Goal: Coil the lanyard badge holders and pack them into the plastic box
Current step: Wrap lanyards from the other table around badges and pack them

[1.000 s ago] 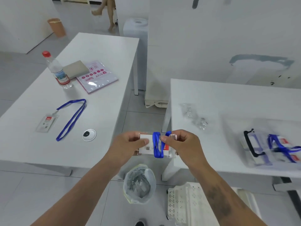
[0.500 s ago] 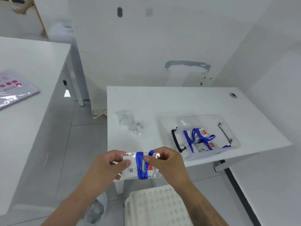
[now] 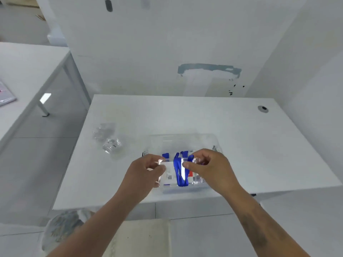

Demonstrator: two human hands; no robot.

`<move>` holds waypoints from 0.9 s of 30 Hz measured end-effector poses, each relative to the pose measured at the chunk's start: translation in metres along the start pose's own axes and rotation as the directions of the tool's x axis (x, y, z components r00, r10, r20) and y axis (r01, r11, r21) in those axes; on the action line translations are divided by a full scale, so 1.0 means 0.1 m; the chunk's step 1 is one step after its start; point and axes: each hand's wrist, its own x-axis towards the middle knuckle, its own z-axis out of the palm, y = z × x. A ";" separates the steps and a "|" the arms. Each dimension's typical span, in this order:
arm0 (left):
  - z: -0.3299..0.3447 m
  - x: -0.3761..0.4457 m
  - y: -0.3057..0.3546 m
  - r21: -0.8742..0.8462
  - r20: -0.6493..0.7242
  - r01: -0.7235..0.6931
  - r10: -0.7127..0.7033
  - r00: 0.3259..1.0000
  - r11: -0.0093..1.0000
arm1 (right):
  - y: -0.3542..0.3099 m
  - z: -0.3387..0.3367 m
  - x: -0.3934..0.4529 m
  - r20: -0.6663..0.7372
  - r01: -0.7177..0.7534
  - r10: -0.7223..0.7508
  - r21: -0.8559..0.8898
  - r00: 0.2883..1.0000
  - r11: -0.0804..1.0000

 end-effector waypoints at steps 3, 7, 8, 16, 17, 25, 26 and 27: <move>0.33 0.21 0.06 0.088 -0.030 0.002 0.001 1.000 0.996 | 0.18 -0.24 0.25 0.012 0.016 -0.013 -0.241 1.000 0.970; 0.65 0.53 0.00 0.256 -0.032 0.067 -0.061 0.998 0.964 | 0.32 -0.32 0.58 0.128 0.072 0.005 -0.590 0.992 0.804; 0.71 0.60 -0.03 0.297 -0.031 0.086 -0.081 0.996 0.951 | 0.34 -0.31 0.63 0.151 0.098 0.005 -0.667 0.988 0.739; 1.09 0.96 -0.39 0.639 0.010 0.130 -0.178 0.984 0.758 | 0.56 -0.07 0.78 0.344 0.311 0.032 -0.882 0.938 0.354; 1.11 0.97 -0.40 0.706 0.023 0.102 -0.168 0.986 0.700 | 0.60 -0.05 0.79 0.347 0.317 0.027 -0.884 0.937 0.344; 0.95 0.76 -0.11 0.742 0.073 -0.080 0.038 0.997 0.666 | 0.56 -0.16 0.64 0.199 0.195 -0.057 -0.797 0.978 0.571; 0.85 0.68 -0.06 0.710 0.066 -0.105 0.082 0.994 0.697 | 0.49 -0.18 0.57 0.176 0.184 -0.075 -0.754 0.981 0.630; 0.75 0.61 -0.02 0.677 0.058 -0.131 0.125 0.990 0.724 | 0.42 -0.19 0.51 0.156 0.168 -0.081 -0.697 0.984 0.697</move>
